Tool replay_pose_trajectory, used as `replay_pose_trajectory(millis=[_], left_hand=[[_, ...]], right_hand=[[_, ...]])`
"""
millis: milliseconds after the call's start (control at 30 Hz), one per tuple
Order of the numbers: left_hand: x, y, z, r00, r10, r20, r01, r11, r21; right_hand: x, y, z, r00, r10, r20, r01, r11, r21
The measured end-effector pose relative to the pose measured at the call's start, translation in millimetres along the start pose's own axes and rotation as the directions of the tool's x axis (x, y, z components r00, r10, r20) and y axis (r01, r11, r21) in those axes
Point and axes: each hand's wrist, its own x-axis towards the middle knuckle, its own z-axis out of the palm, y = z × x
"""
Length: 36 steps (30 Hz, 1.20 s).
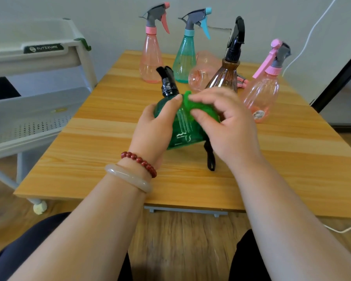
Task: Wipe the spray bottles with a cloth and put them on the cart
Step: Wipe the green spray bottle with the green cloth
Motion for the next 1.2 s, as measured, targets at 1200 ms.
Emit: replay_pose_trajectory(millis=[1200], left_hand=[[-2, 5, -1, 1.0, -0.028, 0.014, 0.028, 0.999, 0.042]], right_hand=[[2, -4, -11, 0.991, 0.034, 0.13, -0.057, 0.981, 0.184]])
